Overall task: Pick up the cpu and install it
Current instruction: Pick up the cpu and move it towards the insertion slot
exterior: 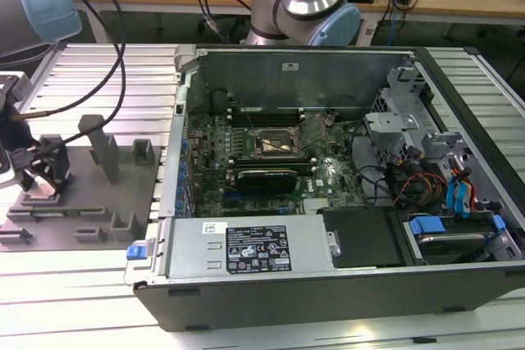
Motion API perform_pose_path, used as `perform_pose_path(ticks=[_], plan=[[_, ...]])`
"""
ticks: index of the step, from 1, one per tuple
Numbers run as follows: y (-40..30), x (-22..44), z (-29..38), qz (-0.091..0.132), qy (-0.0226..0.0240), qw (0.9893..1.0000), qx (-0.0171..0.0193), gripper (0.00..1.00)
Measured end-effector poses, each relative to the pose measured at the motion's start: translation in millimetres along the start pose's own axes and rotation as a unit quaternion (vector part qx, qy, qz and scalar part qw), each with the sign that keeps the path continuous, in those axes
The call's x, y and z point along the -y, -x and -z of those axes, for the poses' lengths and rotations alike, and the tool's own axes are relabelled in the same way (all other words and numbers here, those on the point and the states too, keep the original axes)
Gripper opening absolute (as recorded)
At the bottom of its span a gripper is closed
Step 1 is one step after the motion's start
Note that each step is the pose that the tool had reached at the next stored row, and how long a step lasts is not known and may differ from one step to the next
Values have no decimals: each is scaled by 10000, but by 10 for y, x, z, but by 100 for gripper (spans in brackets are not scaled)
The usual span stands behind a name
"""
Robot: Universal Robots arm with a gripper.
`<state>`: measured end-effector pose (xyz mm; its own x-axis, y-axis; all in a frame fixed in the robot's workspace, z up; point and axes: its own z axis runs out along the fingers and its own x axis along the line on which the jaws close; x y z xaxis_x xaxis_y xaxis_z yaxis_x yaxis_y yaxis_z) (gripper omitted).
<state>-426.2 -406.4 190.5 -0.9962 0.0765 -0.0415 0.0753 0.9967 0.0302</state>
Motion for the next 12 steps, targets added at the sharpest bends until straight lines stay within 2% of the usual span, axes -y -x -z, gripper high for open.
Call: perform_pose_path(ticks=[4,8,9,10,11,12], plan=[[0,-1,9,102,4,9999,-2,55],[2,-1,31,107,5,9999,-3,55],[2,-1,31,107,5,9999,-3,55],[1,0,2,116,4,9999,-4,55],[0,-1,-1,121,5,9999,-4,62],[0,0,-5,121,6,9999,-3,62]])
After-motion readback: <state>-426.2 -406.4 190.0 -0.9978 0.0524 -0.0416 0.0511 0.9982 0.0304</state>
